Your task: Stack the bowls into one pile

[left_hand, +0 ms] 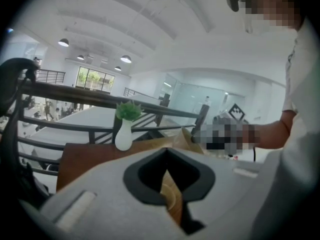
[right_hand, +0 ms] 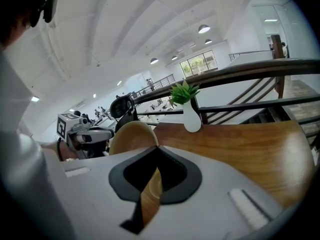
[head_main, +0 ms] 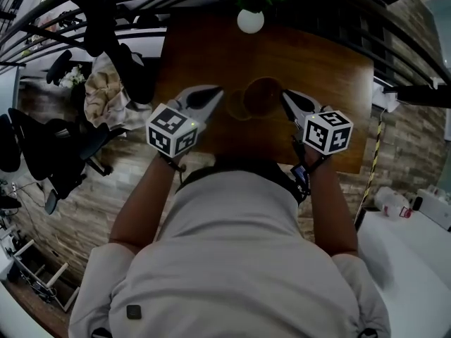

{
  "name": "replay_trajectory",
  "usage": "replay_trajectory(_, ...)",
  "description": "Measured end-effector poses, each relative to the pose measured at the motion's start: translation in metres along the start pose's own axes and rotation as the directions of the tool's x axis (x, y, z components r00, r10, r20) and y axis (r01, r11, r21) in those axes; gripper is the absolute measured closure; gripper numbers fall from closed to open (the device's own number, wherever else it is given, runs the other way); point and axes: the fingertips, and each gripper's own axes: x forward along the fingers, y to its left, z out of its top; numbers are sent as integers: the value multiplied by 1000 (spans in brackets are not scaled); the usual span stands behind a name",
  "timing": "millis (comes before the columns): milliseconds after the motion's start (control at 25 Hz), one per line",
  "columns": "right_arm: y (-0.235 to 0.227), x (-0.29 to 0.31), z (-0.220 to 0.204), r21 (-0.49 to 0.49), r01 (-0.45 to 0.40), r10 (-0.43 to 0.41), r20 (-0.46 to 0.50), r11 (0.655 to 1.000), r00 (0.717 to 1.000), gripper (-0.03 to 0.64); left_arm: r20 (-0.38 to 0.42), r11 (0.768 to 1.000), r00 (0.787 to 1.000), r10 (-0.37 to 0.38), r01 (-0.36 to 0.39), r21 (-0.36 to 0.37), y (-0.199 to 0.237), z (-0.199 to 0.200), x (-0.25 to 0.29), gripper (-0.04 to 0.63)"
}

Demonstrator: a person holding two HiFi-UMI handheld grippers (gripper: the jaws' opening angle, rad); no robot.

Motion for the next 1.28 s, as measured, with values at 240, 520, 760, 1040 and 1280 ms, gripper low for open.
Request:
replay_trajectory(240,-6,20,-16,17,-15,16,-53,1000,998,603,-27,999,1000,1,-3,-40,8,-22,10,591)
replay_trajectory(520,-14,45,-38,38,-35,39,-103,999,994,603,-48,997,999,8,-12,-78,20,-46,20,591)
replay_trajectory(760,-14,61,-57,56,-48,56,-144,997,988,603,-86,993,996,6,-16,-114,28,-67,26,591)
replay_trajectory(1040,-22,84,-78,74,-53,67,-200,996,977,603,-120,989,993,-4,-14,-147,41,-86,37,591)
replay_trajectory(1280,-39,105,-100,102,-54,76,-229,993,971,603,-159,984,987,-18,-10,-176,50,-115,53,591)
